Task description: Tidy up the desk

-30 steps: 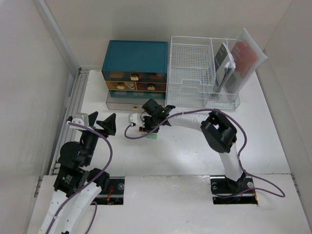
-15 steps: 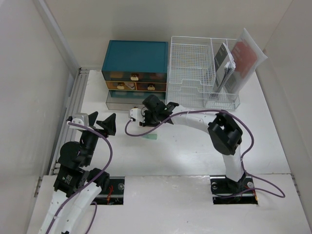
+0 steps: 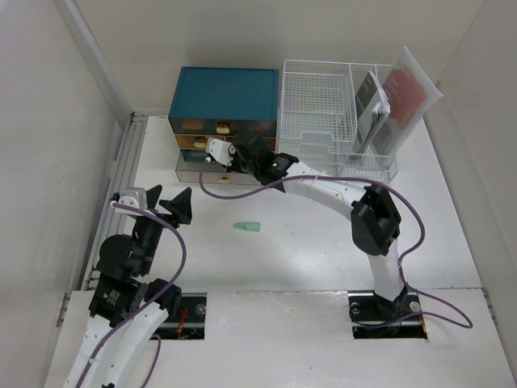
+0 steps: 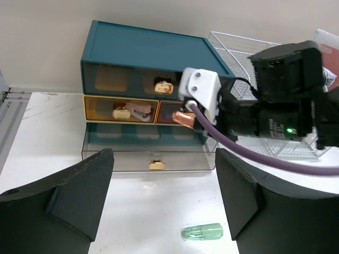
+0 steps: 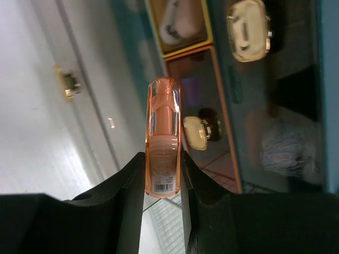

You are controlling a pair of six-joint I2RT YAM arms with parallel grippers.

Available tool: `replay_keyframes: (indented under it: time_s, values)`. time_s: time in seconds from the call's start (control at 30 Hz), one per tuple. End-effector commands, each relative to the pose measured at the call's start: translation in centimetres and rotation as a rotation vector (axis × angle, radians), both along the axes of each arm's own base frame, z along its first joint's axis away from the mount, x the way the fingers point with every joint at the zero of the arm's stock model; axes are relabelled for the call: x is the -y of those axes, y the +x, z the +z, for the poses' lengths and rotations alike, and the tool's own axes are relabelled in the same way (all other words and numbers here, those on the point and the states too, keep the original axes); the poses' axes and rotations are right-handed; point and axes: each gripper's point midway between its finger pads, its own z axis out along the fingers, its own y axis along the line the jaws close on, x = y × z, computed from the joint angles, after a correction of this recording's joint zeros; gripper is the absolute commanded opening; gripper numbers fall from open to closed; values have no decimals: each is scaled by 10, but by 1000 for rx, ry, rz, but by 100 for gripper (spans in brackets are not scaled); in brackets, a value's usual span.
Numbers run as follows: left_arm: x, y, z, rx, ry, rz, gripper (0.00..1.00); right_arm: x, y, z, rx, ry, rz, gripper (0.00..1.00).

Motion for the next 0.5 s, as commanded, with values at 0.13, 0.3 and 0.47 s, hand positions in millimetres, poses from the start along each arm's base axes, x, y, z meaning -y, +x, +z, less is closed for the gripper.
replay_keyframes:
  time_s: [0.13,0.3,0.47]
  values:
    - [-2,-2,14,52,-17,4,75,18,52,11,57,4,-153,42]
    - [-2,-2,14,52,-17,4,76,19,53,1,18,-2,-138,60]
    - [-2,-2,14,52,-17,4,76,13,29,30,-29,90,-56,60]
